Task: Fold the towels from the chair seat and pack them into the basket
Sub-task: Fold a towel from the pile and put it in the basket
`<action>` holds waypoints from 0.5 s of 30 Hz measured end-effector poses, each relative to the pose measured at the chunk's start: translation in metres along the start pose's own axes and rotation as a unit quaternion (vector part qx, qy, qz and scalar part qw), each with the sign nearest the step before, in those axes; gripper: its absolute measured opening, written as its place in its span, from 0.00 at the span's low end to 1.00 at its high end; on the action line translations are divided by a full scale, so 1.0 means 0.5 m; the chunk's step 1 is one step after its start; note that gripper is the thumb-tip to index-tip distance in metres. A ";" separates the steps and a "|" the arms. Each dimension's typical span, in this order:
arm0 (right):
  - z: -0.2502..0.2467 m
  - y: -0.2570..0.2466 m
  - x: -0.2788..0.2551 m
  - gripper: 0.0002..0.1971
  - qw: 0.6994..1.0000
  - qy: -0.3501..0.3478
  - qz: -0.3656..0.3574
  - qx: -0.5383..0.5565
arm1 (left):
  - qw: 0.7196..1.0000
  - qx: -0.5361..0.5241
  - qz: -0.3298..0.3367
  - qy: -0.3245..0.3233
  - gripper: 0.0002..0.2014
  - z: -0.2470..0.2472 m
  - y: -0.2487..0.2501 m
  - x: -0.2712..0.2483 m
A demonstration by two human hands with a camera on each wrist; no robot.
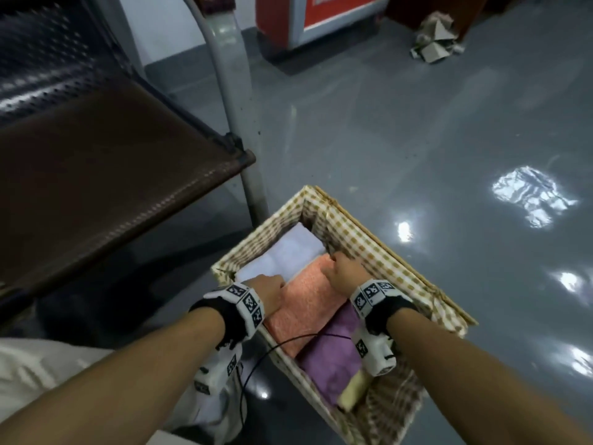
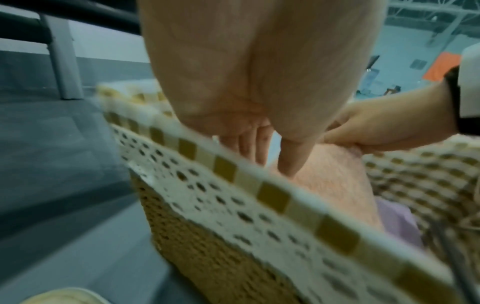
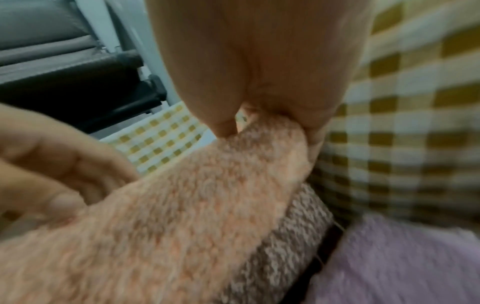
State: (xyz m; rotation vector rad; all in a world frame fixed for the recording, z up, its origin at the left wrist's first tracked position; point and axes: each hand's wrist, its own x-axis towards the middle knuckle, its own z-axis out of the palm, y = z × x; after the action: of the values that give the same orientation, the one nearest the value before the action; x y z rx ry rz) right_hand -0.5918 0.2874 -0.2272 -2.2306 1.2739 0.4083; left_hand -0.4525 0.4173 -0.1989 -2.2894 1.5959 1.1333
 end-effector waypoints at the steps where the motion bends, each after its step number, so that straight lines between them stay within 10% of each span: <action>1: -0.011 -0.008 -0.005 0.22 1.000 0.013 -0.006 -0.022 | 1.000 -0.014 -0.004 0.012 0.18 -0.015 -0.011 -0.007; 7: -0.133 -0.149 -0.039 0.16 0.989 0.056 -0.127 -0.056 | 0.977 -0.153 0.012 0.149 0.11 -0.183 -0.092 -0.129; 15: -0.270 -0.595 -0.129 0.05 0.908 0.099 -0.397 -0.086 | 0.892 -0.225 -0.024 0.391 0.04 -0.383 -0.293 -0.448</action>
State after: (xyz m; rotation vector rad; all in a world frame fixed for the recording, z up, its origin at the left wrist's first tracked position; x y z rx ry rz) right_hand -0.3688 0.3763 0.0037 -2.7512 0.3224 -0.0285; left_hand -0.2677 0.5546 0.0361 -3.3772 1.5662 0.6189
